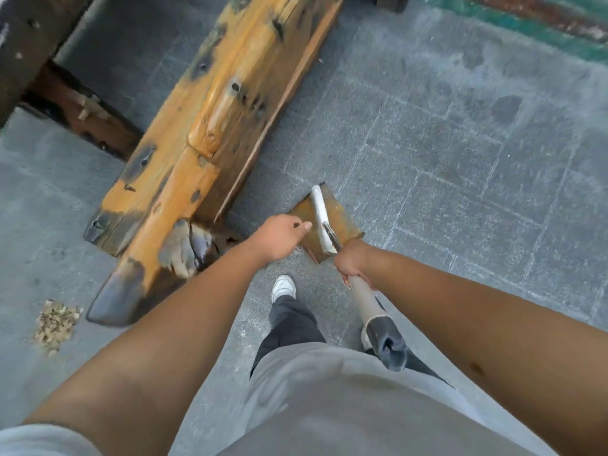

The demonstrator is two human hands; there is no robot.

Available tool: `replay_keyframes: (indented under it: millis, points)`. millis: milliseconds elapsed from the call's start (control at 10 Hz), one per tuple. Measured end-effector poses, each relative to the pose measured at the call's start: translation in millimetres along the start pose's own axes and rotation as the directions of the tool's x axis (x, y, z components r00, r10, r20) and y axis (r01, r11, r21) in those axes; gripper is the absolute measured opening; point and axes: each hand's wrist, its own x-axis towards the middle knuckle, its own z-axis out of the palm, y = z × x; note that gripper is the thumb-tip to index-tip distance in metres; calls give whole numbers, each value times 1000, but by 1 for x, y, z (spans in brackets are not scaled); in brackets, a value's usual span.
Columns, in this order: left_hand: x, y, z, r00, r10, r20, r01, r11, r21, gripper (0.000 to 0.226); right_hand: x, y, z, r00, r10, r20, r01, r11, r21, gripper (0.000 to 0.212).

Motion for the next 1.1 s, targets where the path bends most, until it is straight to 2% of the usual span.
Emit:
replay_keyframes:
  millis: [100, 200, 300, 400, 500, 700, 900, 1100]
  points:
    - [-33, 19, 25, 991, -24, -134, 19, 999, -41, 45, -39, 34, -16, 996, -83, -28, 74, 968, -239, 26]
    - [-67, 32, 46, 967, -49, -250, 29, 996, -84, 47, -71, 68, -21, 984, -175, -31, 121, 784, -608, 23]
    - [-103, 39, 64, 942, -108, -319, 55, 984, -169, 46, -88, 110, -21, 968, -236, -86, 64, 562, -824, 36]
    - [-142, 35, 78, 915, -166, -369, 87, 971, -223, 47, -103, 138, -11, 947, -317, -57, 69, 372, -926, 52]
    - [-183, 18, 93, 897, -231, -378, 119, 948, -297, 47, -114, 154, 11, 936, -351, -1, 89, 241, -967, 60]
    - [-271, -41, 127, 849, -337, -406, 150, 892, -427, 44, -134, 172, 91, 932, -342, 122, 159, 83, -984, 49]
    - [-376, -127, 162, 765, -485, -424, 161, 782, -602, 43, -156, 189, 195, 926, -300, 229, 214, -81, -973, 54]
    - [-499, -224, 199, 675, -613, -411, 100, 628, -772, 36, -197, 189, 340, 923, -180, 341, 356, 61, -932, 48]
